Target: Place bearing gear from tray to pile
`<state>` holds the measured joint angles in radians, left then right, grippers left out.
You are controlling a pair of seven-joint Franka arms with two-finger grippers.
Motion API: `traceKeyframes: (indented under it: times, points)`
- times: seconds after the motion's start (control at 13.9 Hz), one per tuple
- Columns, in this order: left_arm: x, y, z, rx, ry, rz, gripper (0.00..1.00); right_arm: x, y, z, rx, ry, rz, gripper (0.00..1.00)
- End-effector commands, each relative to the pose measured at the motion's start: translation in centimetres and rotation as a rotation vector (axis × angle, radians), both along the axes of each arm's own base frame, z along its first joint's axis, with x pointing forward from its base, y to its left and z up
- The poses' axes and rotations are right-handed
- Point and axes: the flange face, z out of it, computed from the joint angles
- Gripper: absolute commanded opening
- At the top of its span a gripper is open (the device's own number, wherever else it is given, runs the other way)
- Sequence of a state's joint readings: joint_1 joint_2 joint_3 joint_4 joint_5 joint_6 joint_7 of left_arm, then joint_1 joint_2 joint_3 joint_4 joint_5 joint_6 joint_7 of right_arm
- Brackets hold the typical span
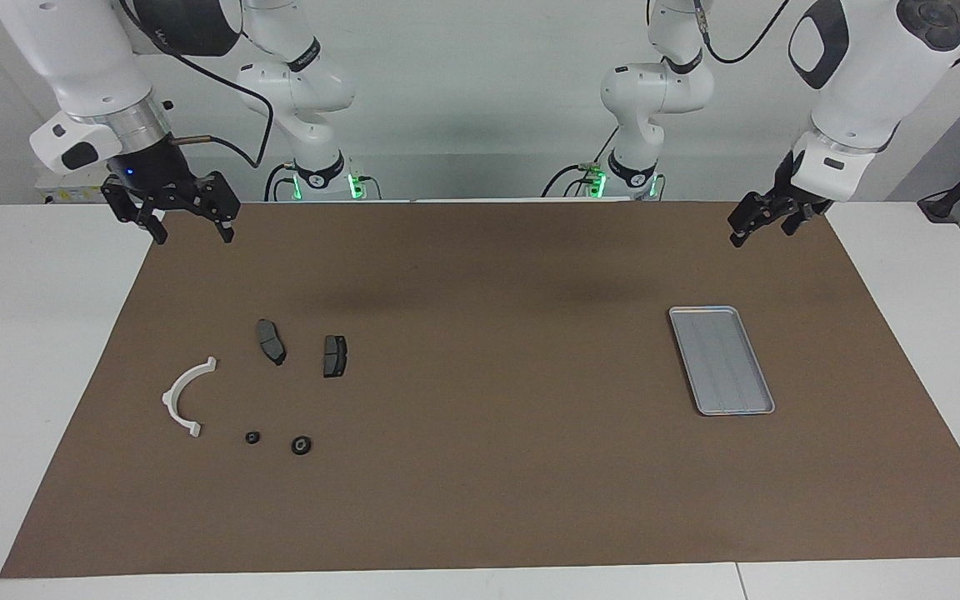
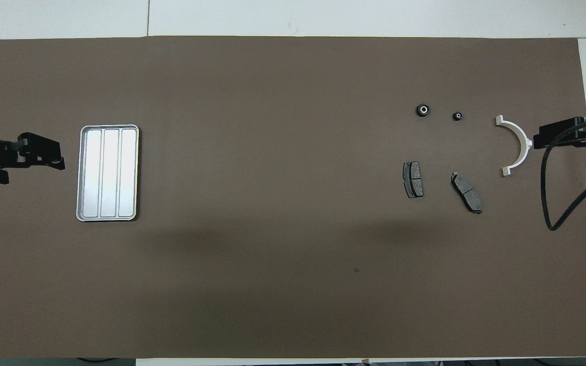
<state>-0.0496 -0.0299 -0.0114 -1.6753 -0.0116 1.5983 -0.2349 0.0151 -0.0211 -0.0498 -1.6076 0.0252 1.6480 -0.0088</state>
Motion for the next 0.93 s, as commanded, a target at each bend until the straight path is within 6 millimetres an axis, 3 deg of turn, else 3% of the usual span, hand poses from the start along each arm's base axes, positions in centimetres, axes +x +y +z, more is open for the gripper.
traceKeyframes:
  times: [0.0,0.86]
  points:
    - [-0.50,0.02,0.60,0.000,-0.015,-0.002,1.00,-0.73,0.09,-0.16,0.004,0.004,0.021,1.00]
    - [-0.50,0.02,0.60,0.000,-0.015,-0.002,1.00,-0.77,0.26,-0.13,-0.006,0.007,0.028,1.00]
